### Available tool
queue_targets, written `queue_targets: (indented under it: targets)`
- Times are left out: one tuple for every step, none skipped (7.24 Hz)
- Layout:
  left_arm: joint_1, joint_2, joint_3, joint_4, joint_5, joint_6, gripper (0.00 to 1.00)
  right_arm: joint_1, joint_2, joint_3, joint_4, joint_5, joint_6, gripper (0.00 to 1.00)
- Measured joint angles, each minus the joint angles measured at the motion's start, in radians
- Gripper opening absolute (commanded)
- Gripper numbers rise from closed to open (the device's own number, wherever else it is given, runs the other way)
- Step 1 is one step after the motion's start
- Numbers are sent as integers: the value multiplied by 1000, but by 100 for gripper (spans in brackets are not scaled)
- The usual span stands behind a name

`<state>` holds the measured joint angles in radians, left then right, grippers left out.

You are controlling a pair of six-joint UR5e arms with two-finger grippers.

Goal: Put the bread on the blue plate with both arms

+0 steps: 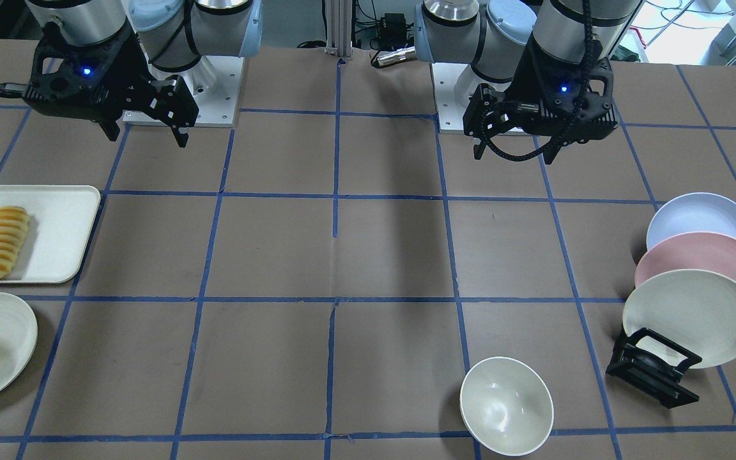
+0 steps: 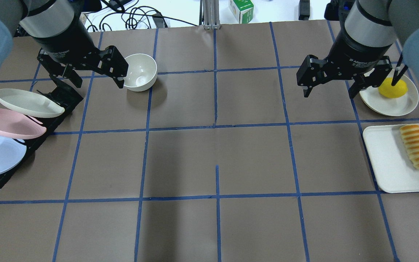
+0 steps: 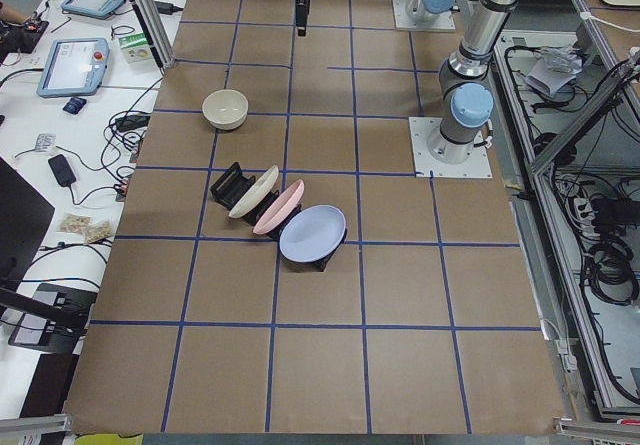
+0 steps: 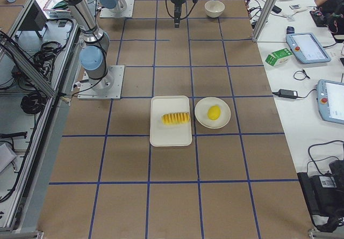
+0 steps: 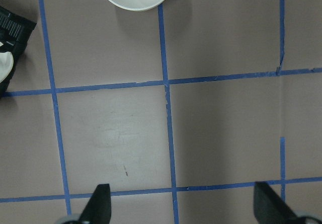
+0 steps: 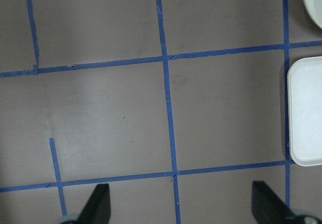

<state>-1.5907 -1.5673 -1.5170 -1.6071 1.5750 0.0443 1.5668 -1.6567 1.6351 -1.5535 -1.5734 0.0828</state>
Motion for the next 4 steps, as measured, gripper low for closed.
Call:
queue_targets:
  targets:
    - [0, 2, -3, 1, -1, -1, 100, 0, 0, 0, 1, 0, 0, 100]
    - [-1, 5, -7, 1, -1, -4, 100, 0, 0, 0, 1, 0, 1, 100]
    - [-3, 8, -10, 2, 2, -16, 100, 0, 0, 0, 2, -1, 1, 100]
    - [-5, 10, -13, 5, 8, -31, 100, 0, 0, 0, 3, -1, 2, 100]
